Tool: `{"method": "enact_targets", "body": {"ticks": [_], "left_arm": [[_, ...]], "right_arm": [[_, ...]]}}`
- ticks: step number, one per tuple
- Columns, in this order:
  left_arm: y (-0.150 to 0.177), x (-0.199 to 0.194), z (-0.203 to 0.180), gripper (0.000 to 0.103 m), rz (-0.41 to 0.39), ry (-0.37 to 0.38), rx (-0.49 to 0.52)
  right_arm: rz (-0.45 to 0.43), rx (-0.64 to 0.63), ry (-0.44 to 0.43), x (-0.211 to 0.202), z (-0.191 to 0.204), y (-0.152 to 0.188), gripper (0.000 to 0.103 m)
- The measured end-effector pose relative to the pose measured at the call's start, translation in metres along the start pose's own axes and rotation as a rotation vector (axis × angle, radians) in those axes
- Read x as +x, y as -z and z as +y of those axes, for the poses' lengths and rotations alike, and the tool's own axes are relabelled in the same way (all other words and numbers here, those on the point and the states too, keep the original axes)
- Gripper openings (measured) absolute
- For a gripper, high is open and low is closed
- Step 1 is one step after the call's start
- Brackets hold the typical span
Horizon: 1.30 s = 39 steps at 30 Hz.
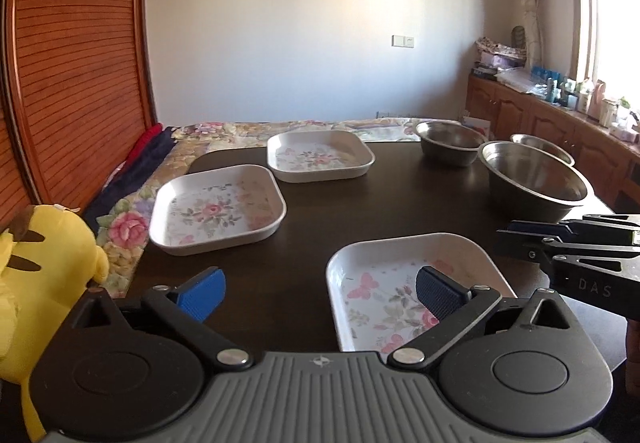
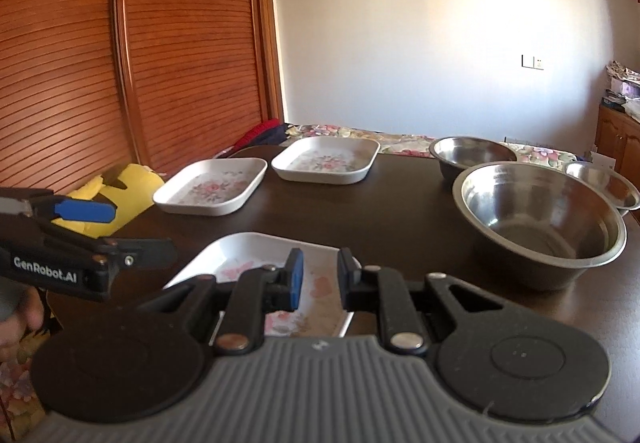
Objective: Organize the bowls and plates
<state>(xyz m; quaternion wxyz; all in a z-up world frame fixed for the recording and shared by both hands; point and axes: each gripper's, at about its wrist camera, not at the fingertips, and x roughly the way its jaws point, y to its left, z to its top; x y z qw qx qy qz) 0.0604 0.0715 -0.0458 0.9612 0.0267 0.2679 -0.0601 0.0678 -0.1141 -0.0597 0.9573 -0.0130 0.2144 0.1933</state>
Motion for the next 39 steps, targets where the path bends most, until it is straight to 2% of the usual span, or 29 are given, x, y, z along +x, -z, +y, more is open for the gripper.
{"method": "enact_targets", "body": {"ticks": [3, 8, 12, 18, 25, 28, 31, 39], "left_arm": [[-0.003, -0.002, 0.001, 0.103, 0.004, -0.020, 0.001], [-0.009, -0.007, 0.008, 0.103, 0.002, 0.008, -0.024], [-0.018, -0.011, 0.012, 0.103, -0.012, -0.020, -0.014], [-0.035, -0.009, 0.032, 0.103, -0.025, -0.054, -0.033], [-0.050, 0.004, 0.057, 0.103, -0.053, -0.039, -0.043], [-0.054, 0.017, 0.068, 0.098, -0.040, -0.049, -0.037], [-0.056, 0.029, 0.082, 0.092, -0.022, -0.060, -0.047], [-0.061, 0.055, 0.115, 0.075, -0.005, -0.089, -0.043]], "right_arm": [[0.002, -0.002, -0.004, 0.002, 0.000, -0.002, 0.020], [0.007, -0.008, -0.011, 0.005, 0.001, -0.007, 0.020], [0.010, -0.016, -0.021, 0.011, 0.003, -0.016, 0.020], [0.003, -0.035, -0.044, 0.024, 0.009, -0.037, 0.020], [0.003, -0.067, -0.074, 0.046, 0.018, -0.060, 0.021], [0.003, -0.082, -0.086, 0.057, 0.025, -0.068, 0.022], [0.008, -0.090, -0.105, 0.069, 0.032, -0.076, 0.027], [0.030, -0.101, -0.143, 0.100, 0.053, -0.094, 0.028]]}}
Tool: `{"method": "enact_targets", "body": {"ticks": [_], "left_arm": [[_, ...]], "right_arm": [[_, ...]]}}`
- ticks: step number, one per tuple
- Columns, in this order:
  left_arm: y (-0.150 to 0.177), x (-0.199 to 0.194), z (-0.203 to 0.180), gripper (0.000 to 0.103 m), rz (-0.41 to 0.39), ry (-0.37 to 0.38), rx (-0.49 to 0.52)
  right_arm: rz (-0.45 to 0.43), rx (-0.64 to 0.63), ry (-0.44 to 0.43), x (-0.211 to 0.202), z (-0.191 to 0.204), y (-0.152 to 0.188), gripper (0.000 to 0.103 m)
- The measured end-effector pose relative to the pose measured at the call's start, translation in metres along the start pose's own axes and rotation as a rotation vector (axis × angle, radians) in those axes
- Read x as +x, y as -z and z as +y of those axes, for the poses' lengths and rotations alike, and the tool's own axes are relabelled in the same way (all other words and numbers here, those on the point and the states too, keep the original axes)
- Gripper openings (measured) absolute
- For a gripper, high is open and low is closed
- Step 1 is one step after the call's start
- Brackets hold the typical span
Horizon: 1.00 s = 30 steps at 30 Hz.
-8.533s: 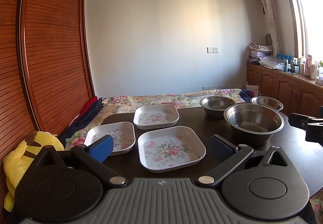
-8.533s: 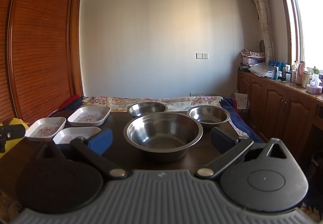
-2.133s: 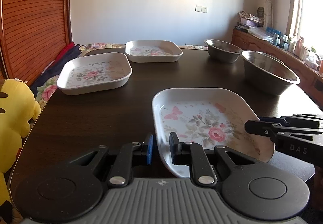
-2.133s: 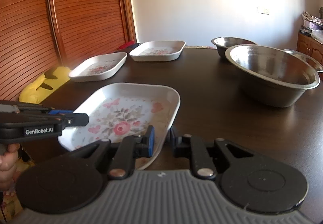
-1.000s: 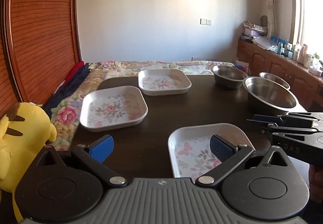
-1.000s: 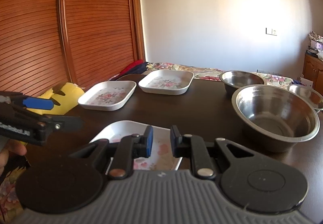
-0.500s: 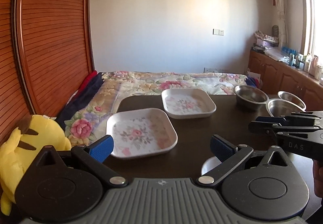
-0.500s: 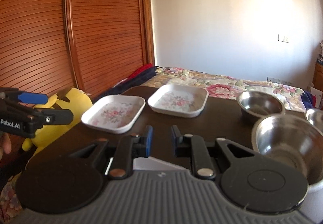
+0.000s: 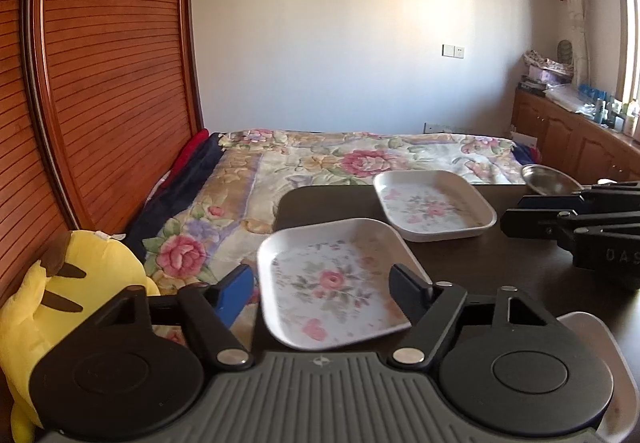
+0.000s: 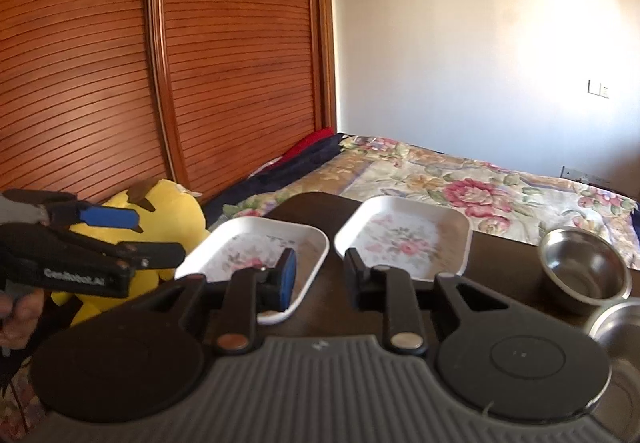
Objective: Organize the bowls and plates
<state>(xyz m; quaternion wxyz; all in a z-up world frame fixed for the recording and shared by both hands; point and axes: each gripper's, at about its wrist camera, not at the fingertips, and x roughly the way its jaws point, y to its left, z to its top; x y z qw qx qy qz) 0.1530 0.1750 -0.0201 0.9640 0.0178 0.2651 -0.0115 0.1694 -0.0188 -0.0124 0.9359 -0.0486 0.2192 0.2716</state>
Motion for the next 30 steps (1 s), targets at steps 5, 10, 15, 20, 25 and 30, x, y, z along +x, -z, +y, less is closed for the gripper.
{"method": "enact_targets", "body": {"ticks": [5, 10, 15, 20, 25, 30], "left_arm": [[-0.001, 0.018, 0.018, 0.068, 0.019, -0.008, -0.010], [0.000, 0.036, 0.030, 0.063, 0.037, 0.004, -0.017], [0.000, 0.058, 0.043, 0.052, 0.067, 0.016, -0.036], [0.004, 0.076, 0.054, 0.041, 0.103, 0.028, -0.057], [0.013, 0.086, 0.059, 0.032, 0.132, 0.040, -0.079], [0.018, 0.089, 0.060, 0.028, 0.145, 0.065, -0.095]], "right_arm": [[0.029, -0.004, -0.007, 0.020, 0.005, -0.005, 0.030], [0.067, -0.001, -0.011, 0.042, 0.007, -0.006, 0.035], [0.121, 0.011, -0.017, 0.067, 0.006, -0.005, 0.049], [0.176, 0.027, -0.033, 0.087, 0.005, -0.002, 0.049], [0.227, 0.039, -0.040, 0.102, 0.002, 0.002, 0.045], [0.261, 0.040, -0.050, 0.109, 0.001, 0.005, 0.038]]}}
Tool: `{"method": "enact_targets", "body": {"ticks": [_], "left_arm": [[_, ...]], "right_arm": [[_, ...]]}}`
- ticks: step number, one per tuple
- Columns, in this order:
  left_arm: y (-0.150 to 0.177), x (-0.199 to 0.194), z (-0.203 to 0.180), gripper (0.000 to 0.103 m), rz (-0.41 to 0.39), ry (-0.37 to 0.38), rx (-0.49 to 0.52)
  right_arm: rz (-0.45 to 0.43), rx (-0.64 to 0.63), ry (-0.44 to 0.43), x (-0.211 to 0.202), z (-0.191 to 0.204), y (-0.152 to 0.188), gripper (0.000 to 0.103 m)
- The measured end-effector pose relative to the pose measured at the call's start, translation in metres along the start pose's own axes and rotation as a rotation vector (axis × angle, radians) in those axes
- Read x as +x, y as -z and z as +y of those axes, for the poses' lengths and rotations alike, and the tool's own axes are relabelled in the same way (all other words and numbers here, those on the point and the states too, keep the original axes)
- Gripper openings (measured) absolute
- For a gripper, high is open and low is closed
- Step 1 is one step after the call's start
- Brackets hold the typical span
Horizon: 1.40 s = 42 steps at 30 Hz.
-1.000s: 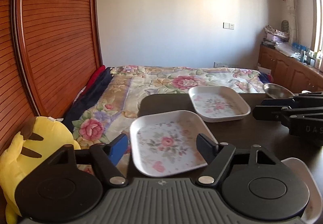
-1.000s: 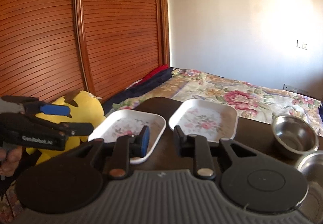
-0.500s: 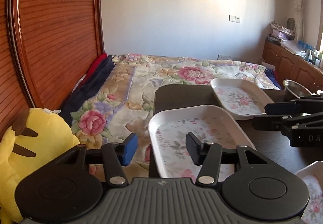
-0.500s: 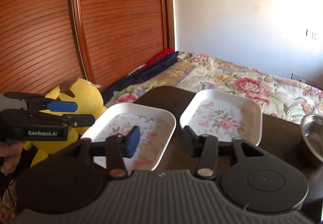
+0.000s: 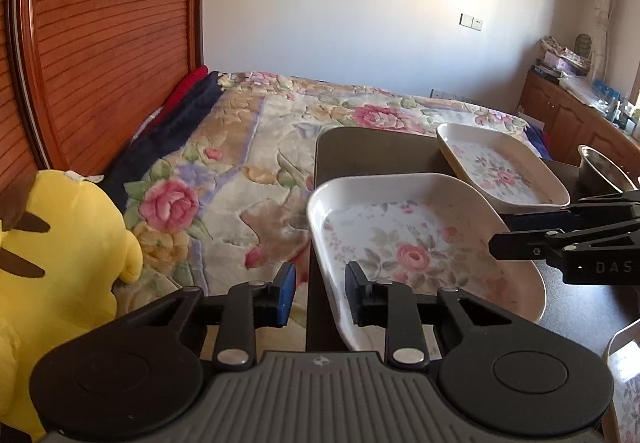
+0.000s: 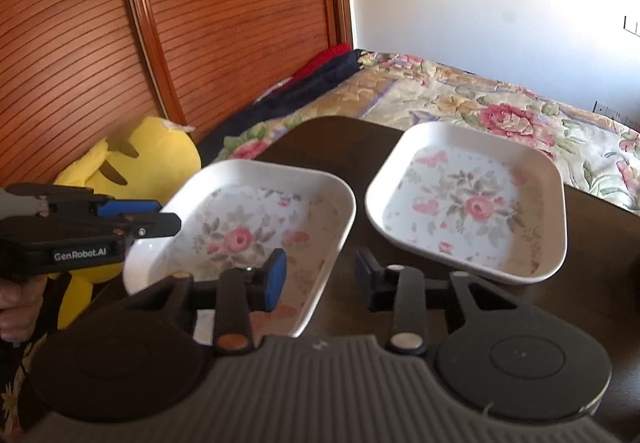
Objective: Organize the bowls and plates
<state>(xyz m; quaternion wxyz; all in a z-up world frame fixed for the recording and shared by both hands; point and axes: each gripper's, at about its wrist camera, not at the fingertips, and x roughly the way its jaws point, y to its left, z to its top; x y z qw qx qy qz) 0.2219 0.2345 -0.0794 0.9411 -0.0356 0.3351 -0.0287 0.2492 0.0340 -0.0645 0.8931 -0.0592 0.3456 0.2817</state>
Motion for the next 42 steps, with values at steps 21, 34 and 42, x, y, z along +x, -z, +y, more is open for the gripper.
{"method": "enact_targets", "body": {"ticks": [21, 34, 42], "left_arm": [[0.005, 0.000, -0.006, 0.016, 0.005, 0.013, -0.022], [0.002, -0.029, -0.015, 0.016, -0.041, 0.000, 0.007], [-0.006, -0.051, -0.032, 0.016, -0.081, 0.009, 0.026]], "right_arm": [[0.059, 0.045, -0.053, 0.009, -0.005, 0.002, 0.018], [0.001, 0.036, -0.057, -0.018, -0.001, 0.003, 0.018], [-0.045, 0.033, -0.042, -0.044, -0.005, 0.002, 0.018]]}}
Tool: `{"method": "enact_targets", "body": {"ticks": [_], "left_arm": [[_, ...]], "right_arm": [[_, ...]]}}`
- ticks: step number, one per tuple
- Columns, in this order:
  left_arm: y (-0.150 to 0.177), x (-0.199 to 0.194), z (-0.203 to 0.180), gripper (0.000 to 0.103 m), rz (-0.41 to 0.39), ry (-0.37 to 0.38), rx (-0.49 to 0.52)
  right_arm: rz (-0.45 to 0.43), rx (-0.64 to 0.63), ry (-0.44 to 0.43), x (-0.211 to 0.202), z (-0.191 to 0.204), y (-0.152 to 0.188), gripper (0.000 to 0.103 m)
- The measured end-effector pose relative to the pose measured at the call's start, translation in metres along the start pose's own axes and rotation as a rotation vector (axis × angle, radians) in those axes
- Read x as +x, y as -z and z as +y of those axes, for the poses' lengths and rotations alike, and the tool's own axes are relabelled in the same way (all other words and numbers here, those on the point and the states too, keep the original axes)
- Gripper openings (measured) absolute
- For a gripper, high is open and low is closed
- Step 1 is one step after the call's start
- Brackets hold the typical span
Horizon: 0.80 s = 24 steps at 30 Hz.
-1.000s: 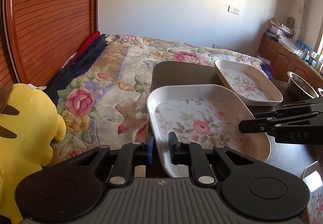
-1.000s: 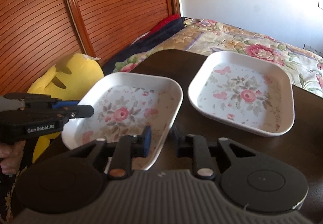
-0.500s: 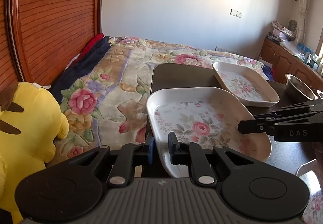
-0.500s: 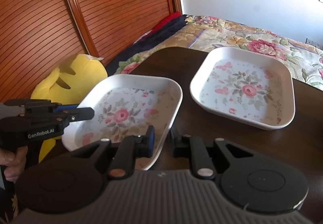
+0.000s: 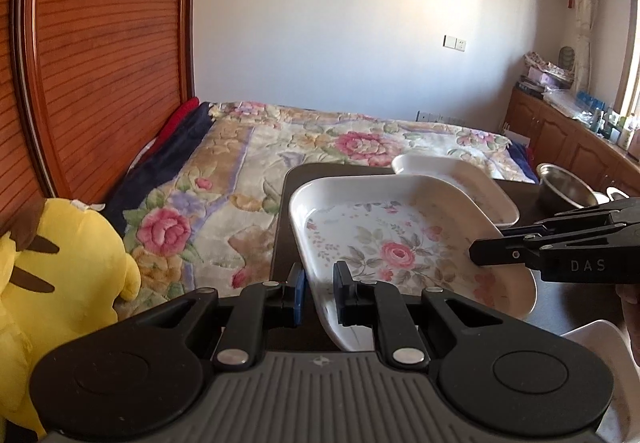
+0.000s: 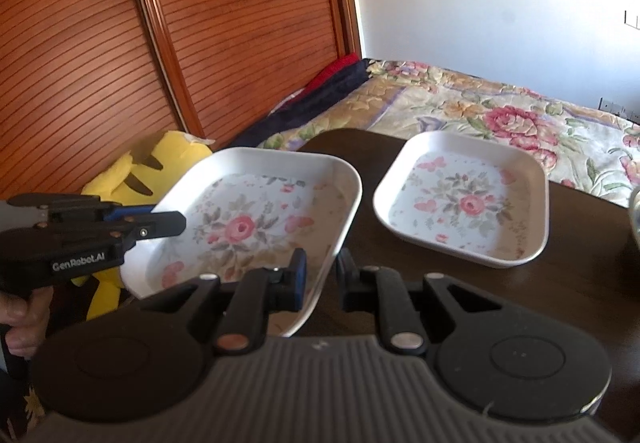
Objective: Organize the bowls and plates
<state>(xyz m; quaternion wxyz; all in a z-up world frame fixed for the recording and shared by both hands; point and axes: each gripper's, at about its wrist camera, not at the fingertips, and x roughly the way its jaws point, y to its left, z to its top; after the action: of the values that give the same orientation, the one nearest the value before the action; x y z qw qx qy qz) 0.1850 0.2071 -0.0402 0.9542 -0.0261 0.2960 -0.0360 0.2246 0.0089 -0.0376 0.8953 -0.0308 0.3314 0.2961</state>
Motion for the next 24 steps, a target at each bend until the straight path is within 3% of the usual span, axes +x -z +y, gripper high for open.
{"method": "enact_targets", "body": {"ticks": [24], "left_arm": [[-0.002, -0.064, -0.070, 0.016, -0.090, 0.057, 0.088]], "right_arm": [[-0.123, 0.027, 0.049, -0.094, -0.016, 0.023, 0.018]]}}
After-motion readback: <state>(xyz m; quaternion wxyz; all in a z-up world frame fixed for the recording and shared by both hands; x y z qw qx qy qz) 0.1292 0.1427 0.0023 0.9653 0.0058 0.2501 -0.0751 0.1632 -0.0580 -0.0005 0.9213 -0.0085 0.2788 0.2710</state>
